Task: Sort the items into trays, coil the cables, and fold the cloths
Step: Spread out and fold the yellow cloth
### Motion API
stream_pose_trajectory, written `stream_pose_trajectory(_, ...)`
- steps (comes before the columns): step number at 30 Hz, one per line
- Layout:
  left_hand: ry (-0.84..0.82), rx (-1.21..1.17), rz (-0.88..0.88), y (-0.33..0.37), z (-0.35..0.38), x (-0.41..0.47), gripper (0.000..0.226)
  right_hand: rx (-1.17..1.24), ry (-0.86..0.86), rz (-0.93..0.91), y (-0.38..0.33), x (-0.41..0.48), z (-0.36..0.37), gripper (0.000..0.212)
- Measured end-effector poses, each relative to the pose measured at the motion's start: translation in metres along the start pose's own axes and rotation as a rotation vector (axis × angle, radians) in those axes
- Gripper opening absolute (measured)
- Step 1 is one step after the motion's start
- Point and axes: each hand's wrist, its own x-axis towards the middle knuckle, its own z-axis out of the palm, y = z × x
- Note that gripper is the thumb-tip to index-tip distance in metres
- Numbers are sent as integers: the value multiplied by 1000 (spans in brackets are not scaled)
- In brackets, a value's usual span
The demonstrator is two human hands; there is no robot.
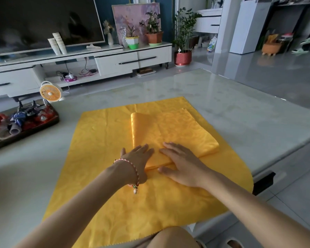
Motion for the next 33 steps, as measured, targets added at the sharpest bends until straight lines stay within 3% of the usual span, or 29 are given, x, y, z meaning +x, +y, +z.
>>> stream_pose_trajectory(3,34,24,-31,5,-1,-1,78,-88,93,-31,-1,-2,-6,58)
stream_pose_trajectory(8,214,14,-55,3,-3,-6,49,-169,214,-77,-1,-7,-11,41)
stream_pose_trajectory(14,464,-200,52,-26,-8,-33,39,-264,233,163,19,-15,-41,24)
stream_pose_trajectory(17,521,-395,148,-44,-5,-66,33,-18,137,196,30,-29,-62,18)
stream_pose_trajectory(20,435,-649,242,-56,-4,-104,17,421,-156,209,27,-48,-82,30)
stream_pose_trajectory(22,339,-811,149,-57,2,-114,10,646,-329,220,22,-52,-88,20)
stream_pose_trajectory(23,328,-889,69,-59,8,-114,16,695,-354,234,21,-50,-86,14)
stream_pose_trajectory(25,347,-1036,-89,-61,19,-107,29,772,-291,304,19,-42,-80,5)
stream_pose_trajectory(29,327,-1356,-228,-62,18,-88,28,825,-53,515,18,-18,-62,23)
stream_pose_trajectory(33,304,-1296,-186,-68,12,-71,28,848,83,651,23,-3,-48,9)
